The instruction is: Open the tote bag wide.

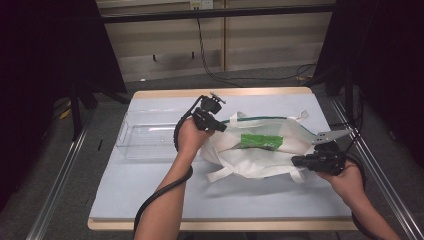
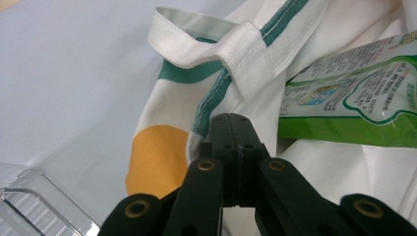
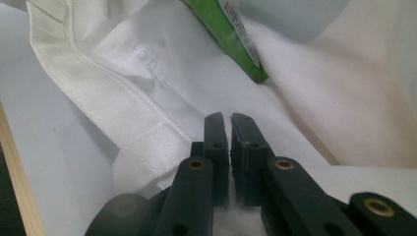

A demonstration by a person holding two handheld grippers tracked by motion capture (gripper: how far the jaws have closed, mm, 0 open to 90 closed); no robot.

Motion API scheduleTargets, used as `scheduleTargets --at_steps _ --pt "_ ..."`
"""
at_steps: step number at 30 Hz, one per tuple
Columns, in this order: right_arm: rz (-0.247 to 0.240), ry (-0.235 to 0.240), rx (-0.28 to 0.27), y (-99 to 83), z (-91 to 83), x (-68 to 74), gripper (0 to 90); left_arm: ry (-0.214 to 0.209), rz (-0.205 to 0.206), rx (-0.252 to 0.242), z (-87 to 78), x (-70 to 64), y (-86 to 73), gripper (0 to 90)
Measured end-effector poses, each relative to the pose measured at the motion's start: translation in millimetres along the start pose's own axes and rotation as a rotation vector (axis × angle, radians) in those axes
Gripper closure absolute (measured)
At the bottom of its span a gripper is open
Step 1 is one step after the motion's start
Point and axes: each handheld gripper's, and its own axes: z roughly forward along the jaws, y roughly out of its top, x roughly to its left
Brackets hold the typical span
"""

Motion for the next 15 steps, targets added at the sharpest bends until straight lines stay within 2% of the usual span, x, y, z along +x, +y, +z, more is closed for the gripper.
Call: scheduleTargets --at_steps 2,5,11,15 --pt "0.003 0.004 -0.005 -1.4 -0.2 -0.2 85.6 0.017 -0.008 -0.015 -0.1 1.0 0.2 90.0" --pt "0.005 0.004 -0.005 -3.6 0.6 0.2 85.6 0.020 -0.008 -0.015 -1.4 4.0 1.1 90.0" --pt "0.006 0.009 -0.028 -5.2 0.7 -0.7 85.5 -0.001 -0.021 -0.026 -1.5 1.4 0.0 90.0" --pt "0.010 0.011 -0.039 -2.7 -0.6 -0.7 85.5 -0.022 -0.005 -0.036 -5.2 -2.6 -0.9 90.0"
